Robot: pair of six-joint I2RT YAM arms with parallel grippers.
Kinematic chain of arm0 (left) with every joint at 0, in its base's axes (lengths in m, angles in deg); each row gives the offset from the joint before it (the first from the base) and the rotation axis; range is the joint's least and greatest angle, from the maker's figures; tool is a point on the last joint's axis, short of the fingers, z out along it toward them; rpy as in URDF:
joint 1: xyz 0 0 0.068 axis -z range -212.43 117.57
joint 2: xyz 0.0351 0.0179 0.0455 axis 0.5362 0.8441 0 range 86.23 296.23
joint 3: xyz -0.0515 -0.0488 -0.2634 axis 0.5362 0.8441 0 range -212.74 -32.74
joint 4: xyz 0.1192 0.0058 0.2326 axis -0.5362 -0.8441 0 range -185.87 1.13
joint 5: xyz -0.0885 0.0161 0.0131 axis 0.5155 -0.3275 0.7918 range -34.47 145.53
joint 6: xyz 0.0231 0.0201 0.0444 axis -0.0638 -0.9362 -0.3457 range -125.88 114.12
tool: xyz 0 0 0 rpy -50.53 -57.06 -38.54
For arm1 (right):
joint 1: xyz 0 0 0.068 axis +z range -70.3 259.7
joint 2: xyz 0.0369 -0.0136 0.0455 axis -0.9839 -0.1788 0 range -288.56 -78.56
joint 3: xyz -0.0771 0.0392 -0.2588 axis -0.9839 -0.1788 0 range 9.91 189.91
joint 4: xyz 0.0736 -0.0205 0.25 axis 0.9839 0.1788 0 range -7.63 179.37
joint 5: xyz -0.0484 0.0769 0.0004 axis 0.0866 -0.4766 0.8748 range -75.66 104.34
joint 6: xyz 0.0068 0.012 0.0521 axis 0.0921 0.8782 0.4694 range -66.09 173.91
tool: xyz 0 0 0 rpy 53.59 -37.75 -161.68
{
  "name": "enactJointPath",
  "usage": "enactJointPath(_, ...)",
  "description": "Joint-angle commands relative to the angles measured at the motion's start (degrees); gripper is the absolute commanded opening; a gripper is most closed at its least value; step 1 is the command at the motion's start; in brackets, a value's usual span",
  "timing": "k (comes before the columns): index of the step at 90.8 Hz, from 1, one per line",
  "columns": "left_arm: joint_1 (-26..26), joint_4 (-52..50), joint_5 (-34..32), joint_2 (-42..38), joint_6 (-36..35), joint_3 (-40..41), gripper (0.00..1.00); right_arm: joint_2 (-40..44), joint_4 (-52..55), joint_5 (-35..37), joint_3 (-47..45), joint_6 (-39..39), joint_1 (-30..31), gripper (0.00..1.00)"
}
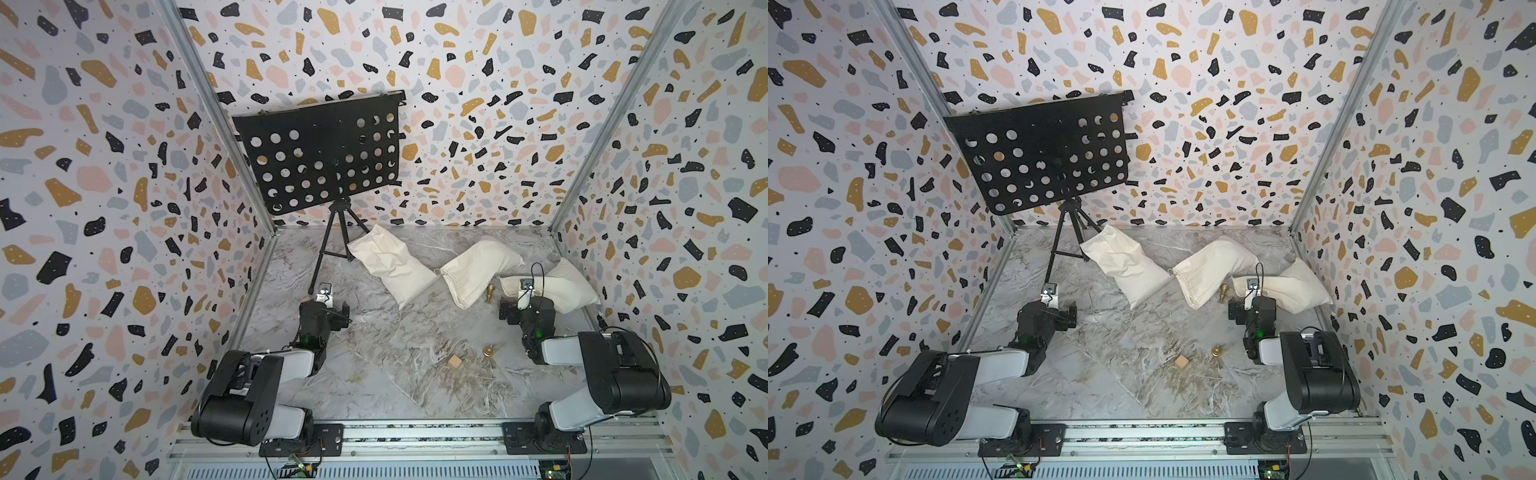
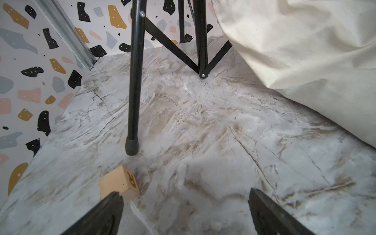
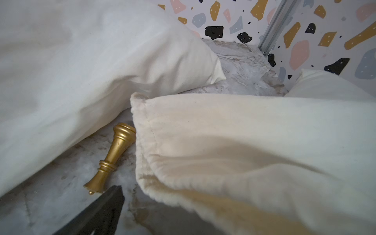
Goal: Close the soil bag
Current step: Pick up the soil bag from the center of the board.
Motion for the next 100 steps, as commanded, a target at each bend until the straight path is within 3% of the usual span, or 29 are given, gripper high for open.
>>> enactJointPath(1, -0.14, 1.32, 0.57, -0.53, 0.51, -1.41, 1.00, 0.69, -0.42, 0.35, 0.84, 0.05, 0.12, 1.00)
enactJointPath(58, -0.45, 0.77, 2.70, -1.48, -0.07, -1.72, 1.00, 1.62, -0.26, -1.81, 0.78, -1.17, 0.24, 1.00)
enactJointPath(64, -0.25, -6.62, 3.44, -4.62, -0.82, -4.22, 1.00, 4.99, 4.61, -2.15, 2.20, -1.67, 0.68, 1.00)
enactJointPath(75, -0.16, -21.05, 1.85, -13.13, 1.34, -9.05, 1.00, 14.84, 24.08, -4.22, 8.28, -0.89, 2.38, 1.00)
enactJointPath(91, 1.00, -29.27, 2.91, -23.28, 9.76, -10.50, 1.00, 19.58, 43.87, -10.58, 18.69, -0.45, 7.35, 1.00)
enactJointPath(100, 1.60, -28.69, 7.44, -22.90, 17.32, -11.43, 1.00, 20.12, 46.66, -12.78, 20.24, 0.13, 10.69, 1.00)
